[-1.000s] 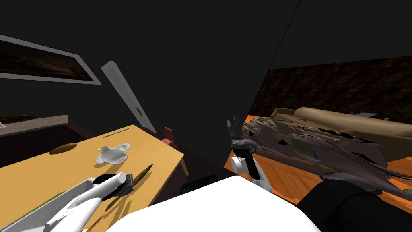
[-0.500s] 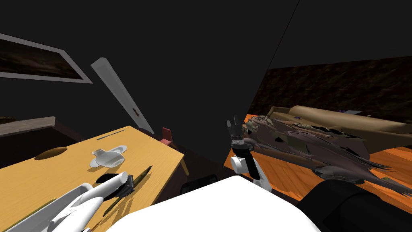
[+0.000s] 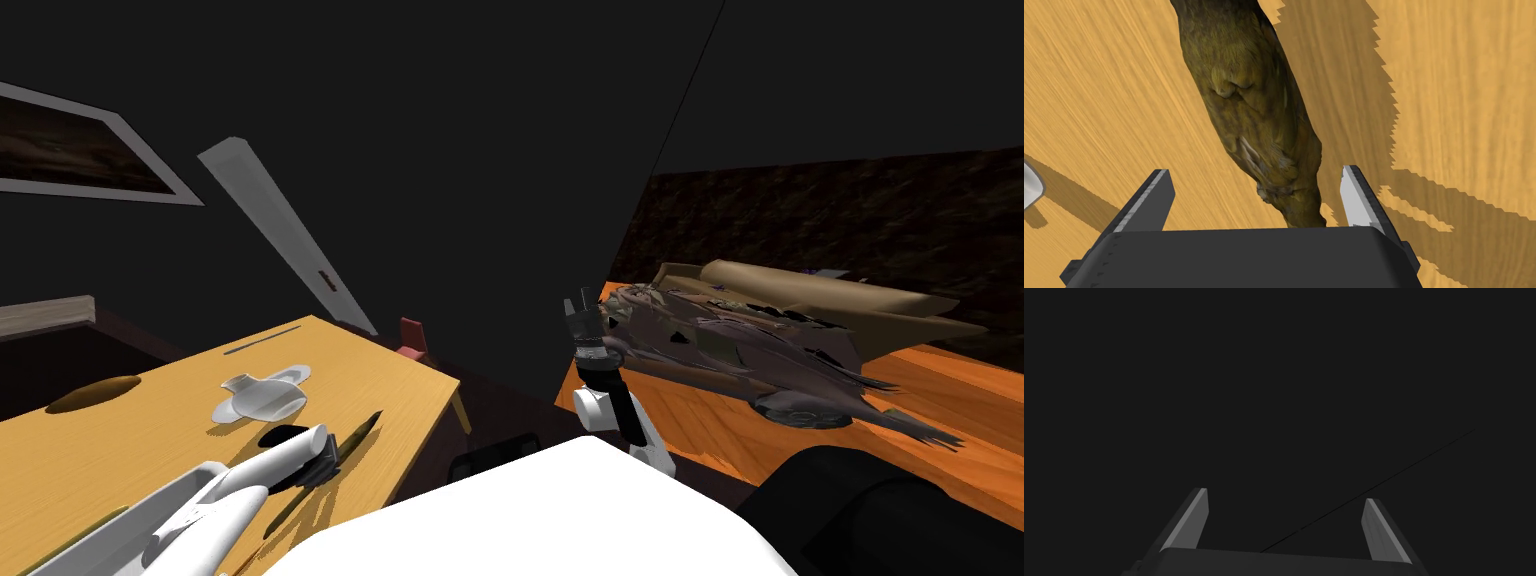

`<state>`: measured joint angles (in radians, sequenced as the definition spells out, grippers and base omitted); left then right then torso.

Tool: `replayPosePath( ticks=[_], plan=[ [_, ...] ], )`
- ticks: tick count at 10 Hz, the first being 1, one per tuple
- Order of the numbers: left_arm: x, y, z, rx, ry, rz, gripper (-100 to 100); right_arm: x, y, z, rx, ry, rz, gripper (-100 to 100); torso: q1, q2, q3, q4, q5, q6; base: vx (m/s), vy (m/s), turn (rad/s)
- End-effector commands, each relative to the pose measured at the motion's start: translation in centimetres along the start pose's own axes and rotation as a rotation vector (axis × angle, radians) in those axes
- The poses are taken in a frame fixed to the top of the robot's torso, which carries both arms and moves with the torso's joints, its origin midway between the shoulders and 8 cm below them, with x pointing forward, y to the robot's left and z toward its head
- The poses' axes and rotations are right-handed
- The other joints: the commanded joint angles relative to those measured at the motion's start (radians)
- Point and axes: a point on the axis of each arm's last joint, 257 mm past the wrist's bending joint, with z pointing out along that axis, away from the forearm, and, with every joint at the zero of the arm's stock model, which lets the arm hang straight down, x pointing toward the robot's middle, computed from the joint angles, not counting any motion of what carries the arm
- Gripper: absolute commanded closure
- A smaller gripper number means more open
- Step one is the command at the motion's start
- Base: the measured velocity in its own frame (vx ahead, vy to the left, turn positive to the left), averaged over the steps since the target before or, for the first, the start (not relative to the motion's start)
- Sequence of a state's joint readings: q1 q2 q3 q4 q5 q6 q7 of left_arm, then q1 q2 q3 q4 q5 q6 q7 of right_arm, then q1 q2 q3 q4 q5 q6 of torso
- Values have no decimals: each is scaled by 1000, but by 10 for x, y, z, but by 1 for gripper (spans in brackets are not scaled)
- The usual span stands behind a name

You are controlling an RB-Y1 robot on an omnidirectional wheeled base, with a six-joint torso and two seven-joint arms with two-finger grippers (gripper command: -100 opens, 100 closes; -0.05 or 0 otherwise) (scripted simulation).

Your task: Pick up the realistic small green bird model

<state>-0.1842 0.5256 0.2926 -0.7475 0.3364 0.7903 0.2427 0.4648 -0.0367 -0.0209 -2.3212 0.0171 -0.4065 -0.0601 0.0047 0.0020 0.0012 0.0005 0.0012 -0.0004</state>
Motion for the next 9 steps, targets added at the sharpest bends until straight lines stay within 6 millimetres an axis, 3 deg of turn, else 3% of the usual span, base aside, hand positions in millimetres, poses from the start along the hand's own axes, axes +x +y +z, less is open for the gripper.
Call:
replayPosePath(
  ticks=[1, 9],
  plan=[
    [2, 3, 0, -2, -5, -25, -100, 0, 0, 0, 0, 0, 0, 0, 0, 0, 0, 0, 0, 0, -57, 79, -114],
    [20, 20, -1, -7, -37, -72, -100, 0, 0, 0, 0, 0, 0, 0, -1, -1, -1, 0, 0, -1, -42, 55, -89]
  ],
)
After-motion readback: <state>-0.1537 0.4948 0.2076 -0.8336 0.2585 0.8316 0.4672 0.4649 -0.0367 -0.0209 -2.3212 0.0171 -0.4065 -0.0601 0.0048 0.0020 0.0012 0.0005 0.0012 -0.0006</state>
